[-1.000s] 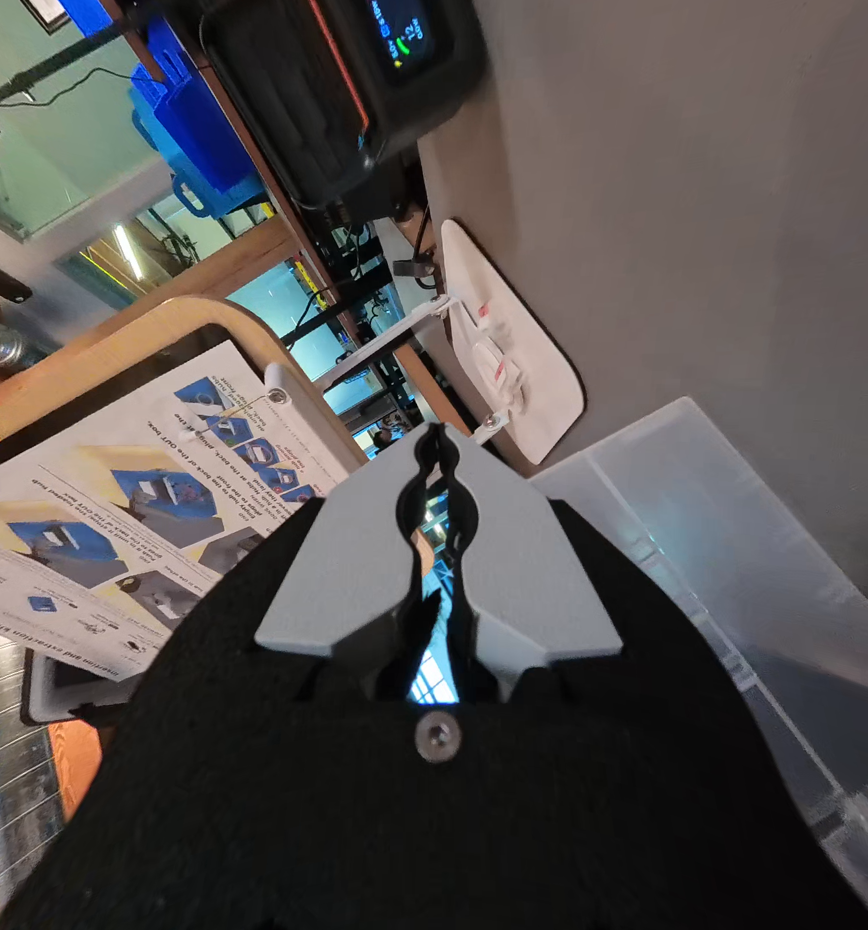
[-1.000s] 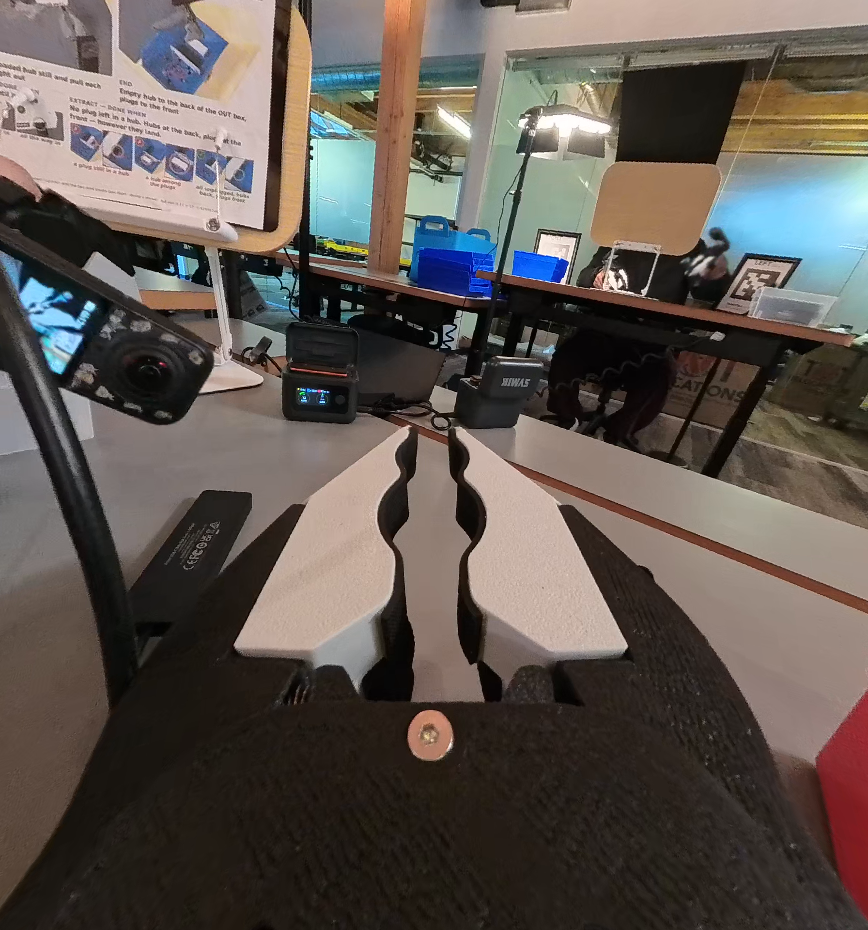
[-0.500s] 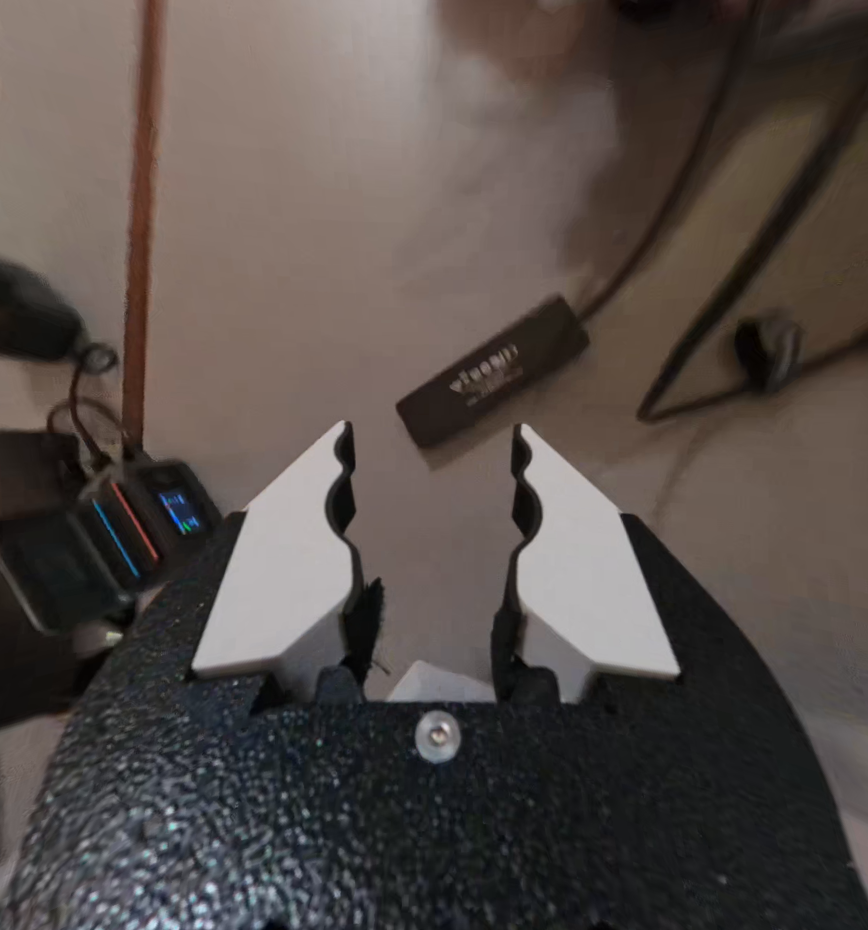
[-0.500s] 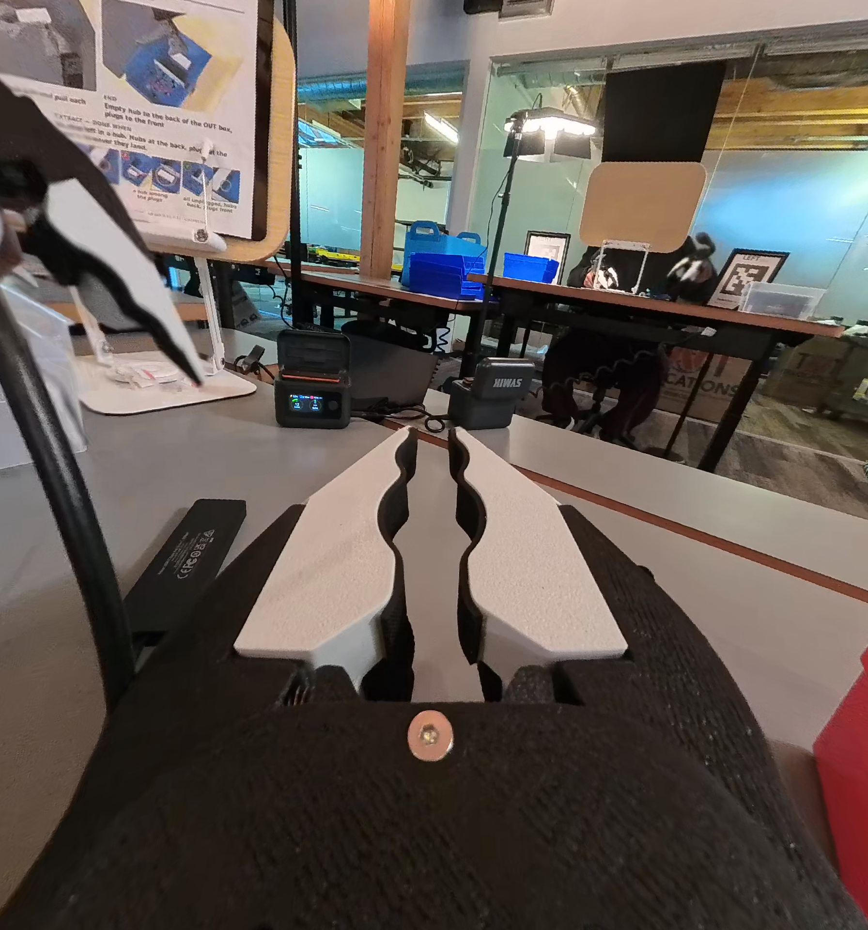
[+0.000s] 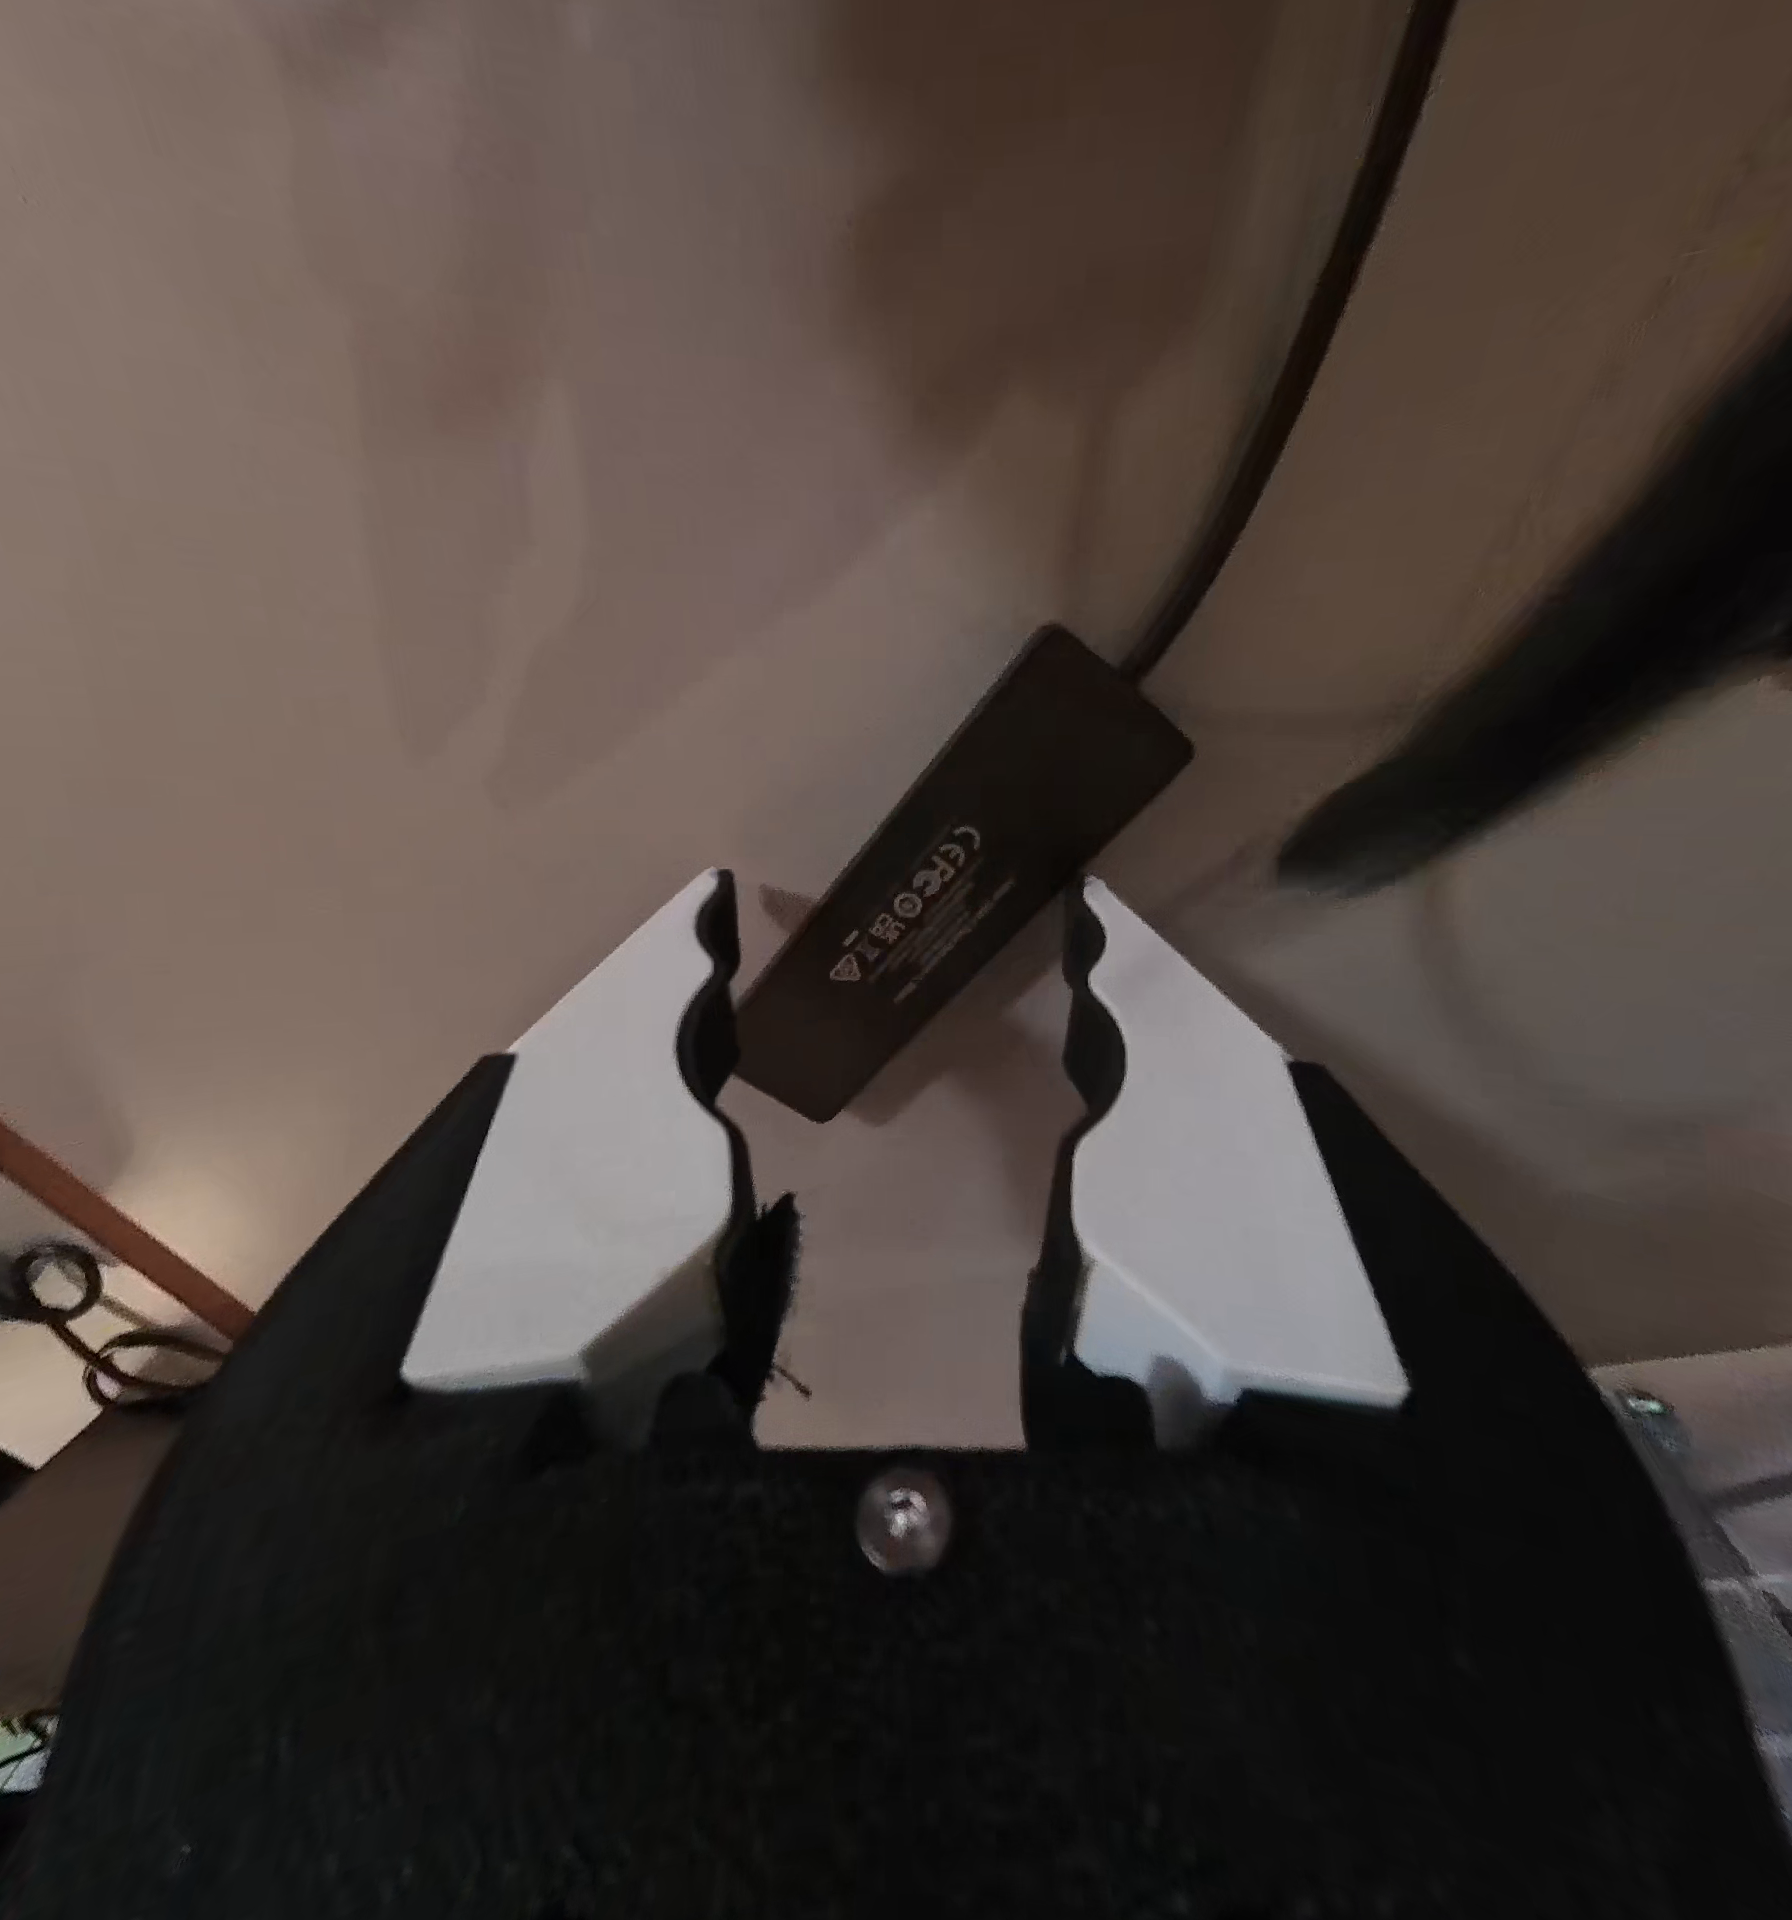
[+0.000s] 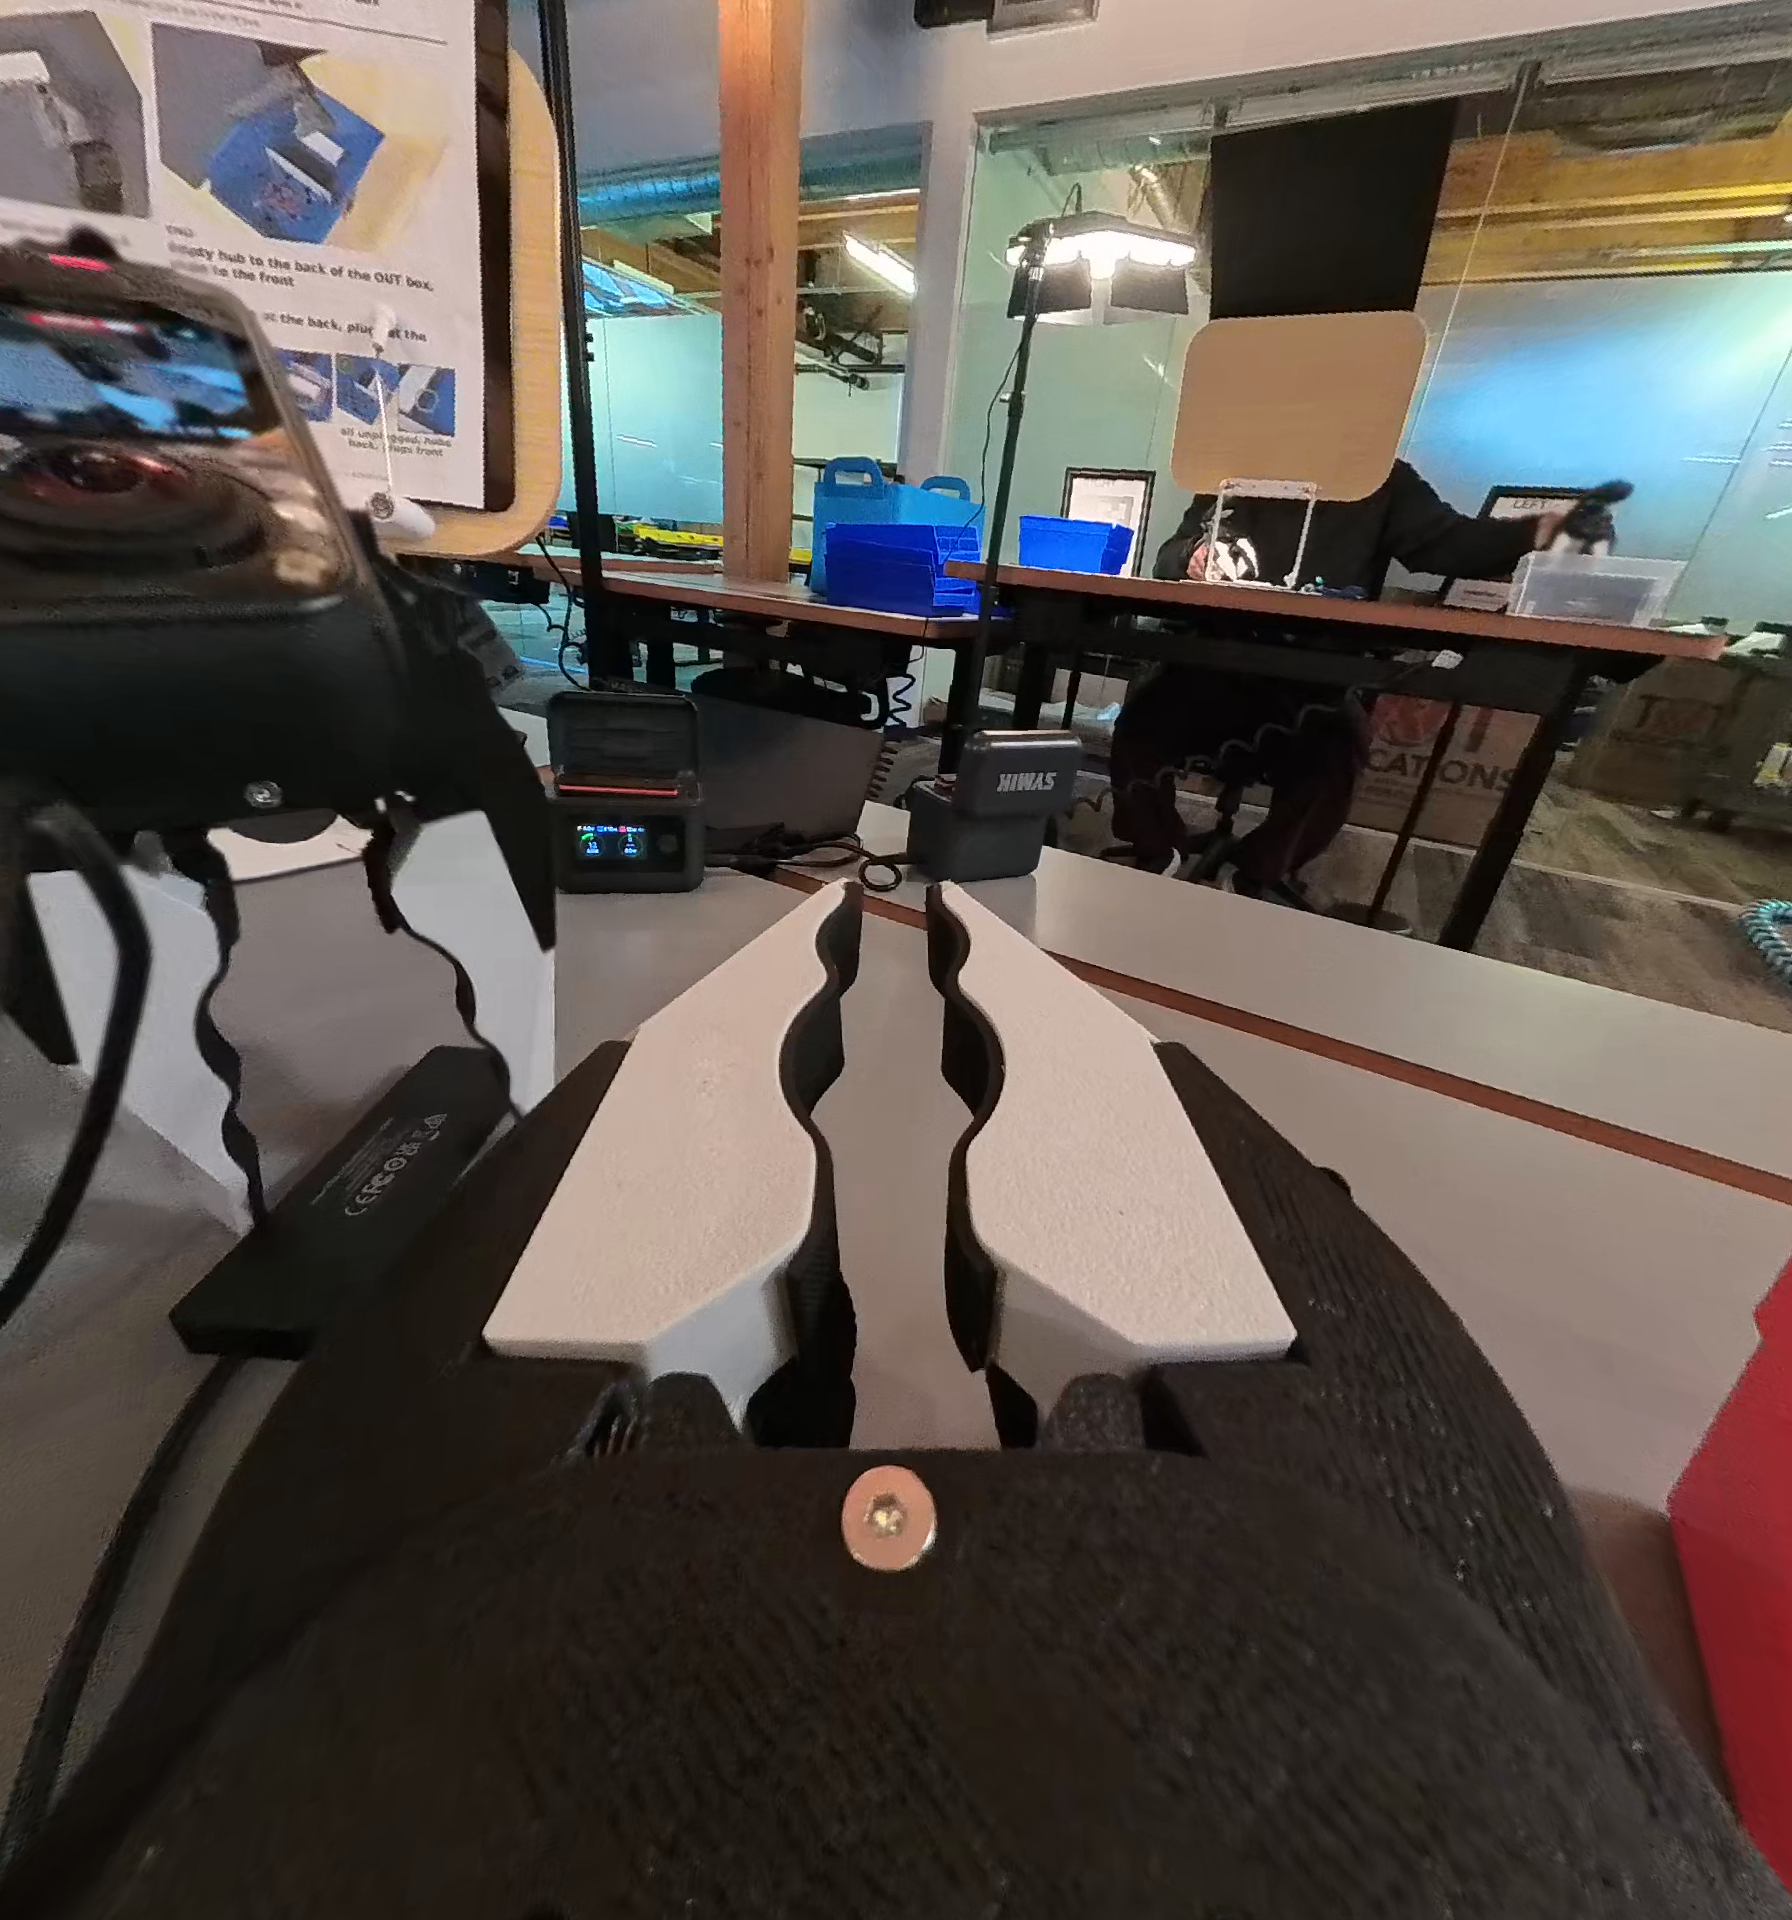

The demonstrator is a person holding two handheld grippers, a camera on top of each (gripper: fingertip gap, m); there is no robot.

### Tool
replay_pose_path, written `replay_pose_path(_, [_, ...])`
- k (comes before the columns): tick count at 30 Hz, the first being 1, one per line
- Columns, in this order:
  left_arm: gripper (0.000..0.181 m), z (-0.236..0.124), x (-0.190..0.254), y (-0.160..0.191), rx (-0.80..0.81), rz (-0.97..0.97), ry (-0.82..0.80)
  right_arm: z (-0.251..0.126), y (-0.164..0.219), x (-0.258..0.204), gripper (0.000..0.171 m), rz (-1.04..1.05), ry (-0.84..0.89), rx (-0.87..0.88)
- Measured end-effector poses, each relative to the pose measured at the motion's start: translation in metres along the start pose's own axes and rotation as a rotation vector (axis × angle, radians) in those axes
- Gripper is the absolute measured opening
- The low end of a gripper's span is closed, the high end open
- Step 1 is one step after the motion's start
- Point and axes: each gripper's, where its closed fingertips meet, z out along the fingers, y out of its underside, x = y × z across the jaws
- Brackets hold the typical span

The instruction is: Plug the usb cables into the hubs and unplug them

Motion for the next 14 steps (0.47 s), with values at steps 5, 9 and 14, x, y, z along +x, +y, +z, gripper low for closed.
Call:
replay_pose_path(5, [0.048, 0.0026, 0.0058, 0.0028, -0.021, 0.036, 0.06, 0.003, 0.0015, -0.0035, 0.01, -0.007, -0.012, -0.008])
replay_pose_path(9, [0.048, 0.0026, 0.0065, 0.0031, -0.011, 0.048, 0.063, 0.0035, 0.0018, -0.003, 0.01, -0.001, -0.011, -0.009])
replay_pose_path(14, [0.039, 0.0019, 0.0091, 0.0048, -0.007, 0.06, 0.062, 0.0032, 0.0022, -0.0012, 0.01, 0.014, -0.008, -0.009])
